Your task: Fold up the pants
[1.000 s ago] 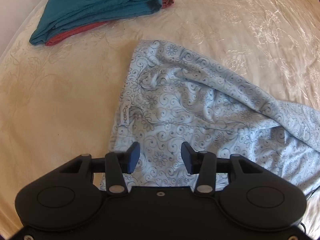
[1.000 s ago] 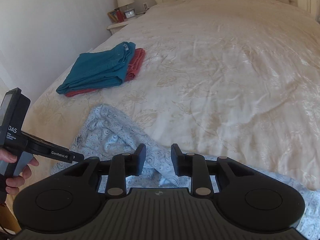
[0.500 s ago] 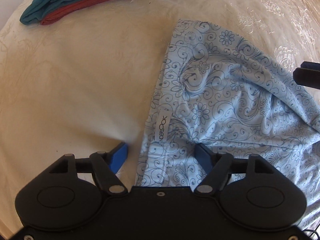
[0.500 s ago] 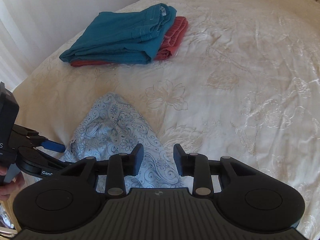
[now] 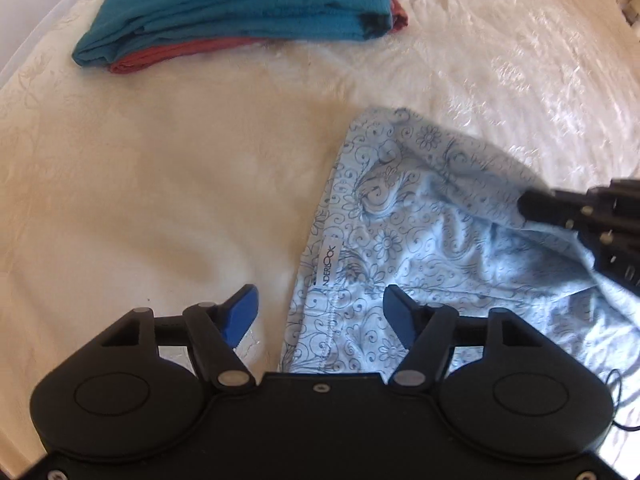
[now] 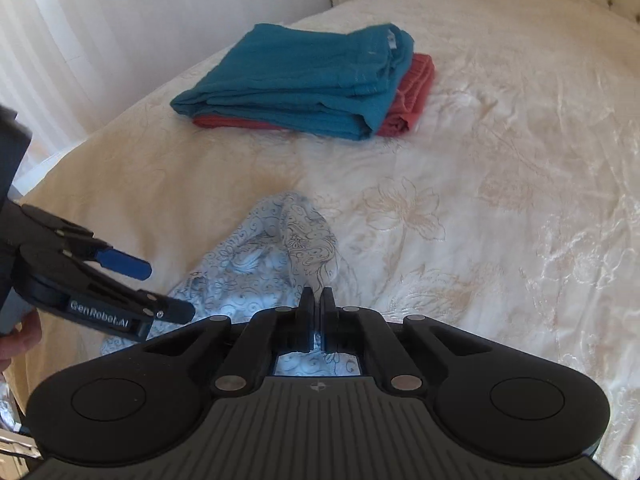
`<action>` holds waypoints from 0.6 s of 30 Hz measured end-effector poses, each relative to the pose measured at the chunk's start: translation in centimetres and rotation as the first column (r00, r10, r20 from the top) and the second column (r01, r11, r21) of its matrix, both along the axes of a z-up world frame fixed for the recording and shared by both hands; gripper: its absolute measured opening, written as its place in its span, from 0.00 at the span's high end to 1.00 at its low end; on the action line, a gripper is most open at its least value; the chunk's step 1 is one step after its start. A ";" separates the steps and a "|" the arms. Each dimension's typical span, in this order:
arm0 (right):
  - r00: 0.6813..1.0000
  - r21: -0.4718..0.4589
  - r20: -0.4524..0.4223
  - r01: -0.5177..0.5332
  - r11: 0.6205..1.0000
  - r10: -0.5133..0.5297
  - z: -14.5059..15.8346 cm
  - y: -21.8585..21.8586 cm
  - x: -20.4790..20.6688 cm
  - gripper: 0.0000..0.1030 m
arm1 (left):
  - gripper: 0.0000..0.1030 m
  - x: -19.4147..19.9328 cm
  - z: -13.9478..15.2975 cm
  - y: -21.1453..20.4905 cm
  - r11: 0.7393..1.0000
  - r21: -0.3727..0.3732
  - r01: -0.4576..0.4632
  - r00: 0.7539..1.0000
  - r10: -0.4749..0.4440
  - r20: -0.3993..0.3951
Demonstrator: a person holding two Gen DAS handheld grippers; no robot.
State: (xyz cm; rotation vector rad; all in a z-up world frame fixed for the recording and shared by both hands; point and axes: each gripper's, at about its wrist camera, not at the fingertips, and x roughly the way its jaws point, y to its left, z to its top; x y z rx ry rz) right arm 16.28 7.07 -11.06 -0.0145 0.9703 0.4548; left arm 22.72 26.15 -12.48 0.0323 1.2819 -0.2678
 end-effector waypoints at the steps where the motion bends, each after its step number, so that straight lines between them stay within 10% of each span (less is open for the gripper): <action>1: 0.999 -0.034 0.033 -0.025 0.999 0.026 0.7 0.8 -1.4 0.97 | 0.31 -0.5 1.2 0.5 0.999 -0.046 -0.007 1.000 0.007 0.014; 8: 0.985 -0.195 0.106 -0.114 0.974 0.137 0.6 4.4 -7.8 0.97 | 0.19 -1.1 3.5 0.1 0.964 -0.262 -0.045 0.998 0.034 -0.047; 18: 0.972 -0.267 0.120 -0.166 0.949 0.204 -0.3 6.5 -11.4 0.97 | 0.19 -2.1 0.7 -6.1 0.986 -0.151 0.067 0.989 -0.085 -0.119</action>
